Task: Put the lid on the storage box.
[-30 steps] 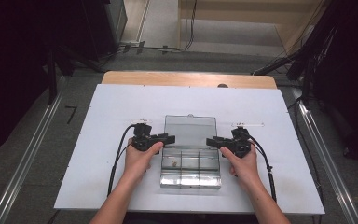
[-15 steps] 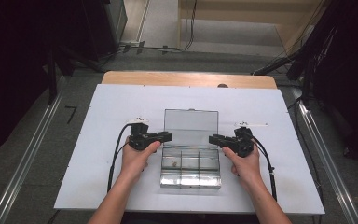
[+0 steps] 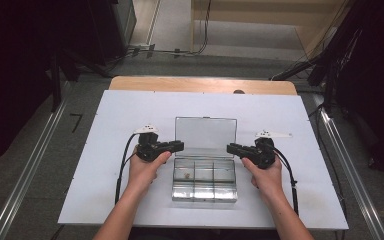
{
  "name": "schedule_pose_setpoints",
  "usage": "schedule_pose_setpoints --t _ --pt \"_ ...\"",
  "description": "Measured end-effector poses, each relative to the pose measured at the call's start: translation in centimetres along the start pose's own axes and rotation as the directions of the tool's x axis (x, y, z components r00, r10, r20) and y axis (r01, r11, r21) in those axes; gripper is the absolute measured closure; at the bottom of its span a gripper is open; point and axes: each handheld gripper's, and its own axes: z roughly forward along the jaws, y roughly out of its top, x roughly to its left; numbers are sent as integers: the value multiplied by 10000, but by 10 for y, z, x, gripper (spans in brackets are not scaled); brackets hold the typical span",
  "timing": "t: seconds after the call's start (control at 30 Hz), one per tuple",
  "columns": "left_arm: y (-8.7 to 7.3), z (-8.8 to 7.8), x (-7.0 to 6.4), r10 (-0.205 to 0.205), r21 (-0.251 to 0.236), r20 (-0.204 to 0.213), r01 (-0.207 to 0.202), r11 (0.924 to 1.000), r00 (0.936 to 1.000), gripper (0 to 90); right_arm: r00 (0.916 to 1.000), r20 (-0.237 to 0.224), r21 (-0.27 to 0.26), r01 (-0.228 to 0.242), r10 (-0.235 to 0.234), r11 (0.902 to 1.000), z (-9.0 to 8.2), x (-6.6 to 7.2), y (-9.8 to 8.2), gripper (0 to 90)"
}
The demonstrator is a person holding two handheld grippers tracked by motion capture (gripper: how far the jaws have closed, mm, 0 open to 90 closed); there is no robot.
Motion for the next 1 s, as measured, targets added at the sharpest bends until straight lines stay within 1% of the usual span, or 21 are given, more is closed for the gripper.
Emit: schedule_pose_setpoints --t 0.07,0.13,0.23,0.3,0.4,0.47,0.6,0.77,0.9,1.0 --pt "1 0 -1 13 -73 6 -13 10000 10000 727 9999 14 -54 107 -107 9999 -1 1 0 732" --pt "4 1 -2 181 -187 -59 -182 9997 9998 678 9995 65 -119 303 -303 9995 -1 2 0 733" --pt "10 2 -5 376 -449 -96 -380 9983 9992 639 9989 163 -155 436 -433 9989 -2 4 -1 733" --pt "13 2 -8 475 -684 -231 -490 9965 9986 618 9988 191 -165 461 -458 9988 -2 4 -1 733" --pt "18 0 -11 668 -1014 -428 -709 9923 9968 580 9977 215 -213 652 -648 9976 -3 5 -2 734" --pt "20 -1 -13 761 -1163 -697 -838 9897 9947 558 9972 266 -231 708 -701 9972 -3 5 -2 734" --pt "22 -1 -16 903 -1173 -650 -975 9883 9938 562 9960 342 -279 836 -826 9961 -4 6 -3 734" --pt "22 -2 -17 884 -1226 -590 -951 9879 9943 595 9942 429 -325 998 -983 9945 -4 8 -3 735" --pt "22 -3 -18 981 -1167 -710 -1059 9875 9926 644 9935 483 -324 1050 -1034 9939 -5 9 -4 735" --pt "21 -3 -20 1067 -1161 -777 -1153 9865 9913 665 9932 524 -284 1060 -1044 9940 -5 9 -4 733"
